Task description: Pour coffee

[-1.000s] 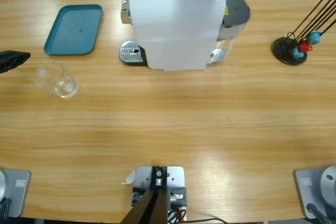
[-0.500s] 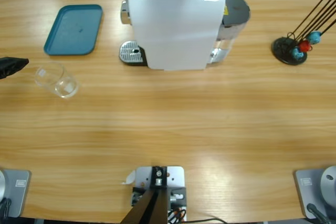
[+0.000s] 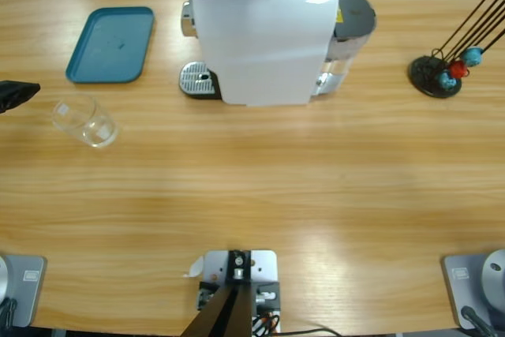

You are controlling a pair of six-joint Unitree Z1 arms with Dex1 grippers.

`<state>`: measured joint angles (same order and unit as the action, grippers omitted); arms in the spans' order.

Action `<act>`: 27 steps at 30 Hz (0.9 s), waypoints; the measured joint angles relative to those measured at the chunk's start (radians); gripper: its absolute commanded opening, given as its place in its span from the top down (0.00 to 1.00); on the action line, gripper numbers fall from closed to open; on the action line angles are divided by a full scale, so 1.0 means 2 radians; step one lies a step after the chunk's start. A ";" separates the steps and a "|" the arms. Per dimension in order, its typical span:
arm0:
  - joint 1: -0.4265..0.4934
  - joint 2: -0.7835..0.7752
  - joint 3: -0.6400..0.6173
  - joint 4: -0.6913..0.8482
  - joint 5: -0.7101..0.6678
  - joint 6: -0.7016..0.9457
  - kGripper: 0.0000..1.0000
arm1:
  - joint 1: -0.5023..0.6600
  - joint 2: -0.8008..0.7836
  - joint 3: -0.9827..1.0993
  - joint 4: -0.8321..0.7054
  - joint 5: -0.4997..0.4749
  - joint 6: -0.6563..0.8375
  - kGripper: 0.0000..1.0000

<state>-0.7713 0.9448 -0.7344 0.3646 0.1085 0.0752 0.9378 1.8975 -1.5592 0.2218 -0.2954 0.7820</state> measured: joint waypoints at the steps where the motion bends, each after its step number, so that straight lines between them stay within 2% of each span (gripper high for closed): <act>1: 0.000 0.000 -0.001 0.000 0.000 0.000 0.00 | 0.000 0.002 0.000 -0.001 0.001 0.000 1.00; 16: 0.001 0.004 -0.003 0.001 0.000 0.000 0.00 | 0.000 0.009 0.004 0.008 0.004 0.037 1.00; 27: 0.022 0.004 -0.006 0.001 0.000 0.000 0.00 | -0.001 0.009 0.004 0.017 0.003 0.038 1.00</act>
<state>-0.7268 0.9538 -0.7466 0.3658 0.1085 0.0752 0.9364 1.9164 -1.5509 0.2554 -0.2903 0.8575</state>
